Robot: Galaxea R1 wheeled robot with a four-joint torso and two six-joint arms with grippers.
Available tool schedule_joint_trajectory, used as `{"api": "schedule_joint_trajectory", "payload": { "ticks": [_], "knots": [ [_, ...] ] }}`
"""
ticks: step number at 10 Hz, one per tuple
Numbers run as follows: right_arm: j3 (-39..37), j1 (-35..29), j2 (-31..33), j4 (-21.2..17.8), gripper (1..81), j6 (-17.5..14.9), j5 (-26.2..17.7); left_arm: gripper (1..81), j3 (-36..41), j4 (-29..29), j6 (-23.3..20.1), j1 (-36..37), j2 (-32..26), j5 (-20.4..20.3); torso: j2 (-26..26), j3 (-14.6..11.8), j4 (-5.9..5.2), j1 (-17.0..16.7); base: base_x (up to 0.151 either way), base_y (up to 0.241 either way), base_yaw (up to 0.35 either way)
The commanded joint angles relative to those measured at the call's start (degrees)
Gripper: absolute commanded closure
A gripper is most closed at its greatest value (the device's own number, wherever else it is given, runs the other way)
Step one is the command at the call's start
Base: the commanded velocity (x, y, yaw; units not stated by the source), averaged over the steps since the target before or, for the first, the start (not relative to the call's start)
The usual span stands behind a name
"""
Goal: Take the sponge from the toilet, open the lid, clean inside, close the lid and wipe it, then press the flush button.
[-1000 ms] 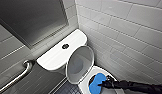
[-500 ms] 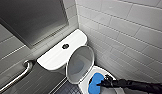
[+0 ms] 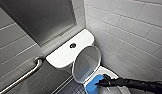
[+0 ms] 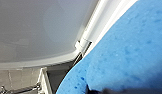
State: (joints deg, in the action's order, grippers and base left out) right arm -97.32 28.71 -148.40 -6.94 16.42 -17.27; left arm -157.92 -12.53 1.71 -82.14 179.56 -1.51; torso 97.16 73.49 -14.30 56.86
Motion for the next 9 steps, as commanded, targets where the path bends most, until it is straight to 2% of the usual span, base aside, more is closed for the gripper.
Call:
{"api": "schedule_joint_trajectory", "payload": {
  "ticks": [1,4,9],
  "knots": [
    [-0.67,-9.67,-2.90,-0.18,81.1,-0.07,-2.41,1.0,-0.02,0.32,-0.04,-1.40,-0.25,4.68,0.00,0.00,0.00,0.00,0.000,0.000,0.000],
    [-7.07,-6.42,-8.43,0.77,81.1,-0.08,-3.03,1.0,-0.02,0.23,-0.04,-1.40,-0.07,4.67,0.00,0.00,0.04,0.00,0.000,0.000,0.000],
    [-7.17,-5.89,-7.38,1.40,81.1,-0.07,-3.03,1.0,-0.02,0.23,-0.12,-1.40,-0.25,4.67,0.00,0.00,0.04,0.00,0.000,0.000,0.000]
  ]
}}
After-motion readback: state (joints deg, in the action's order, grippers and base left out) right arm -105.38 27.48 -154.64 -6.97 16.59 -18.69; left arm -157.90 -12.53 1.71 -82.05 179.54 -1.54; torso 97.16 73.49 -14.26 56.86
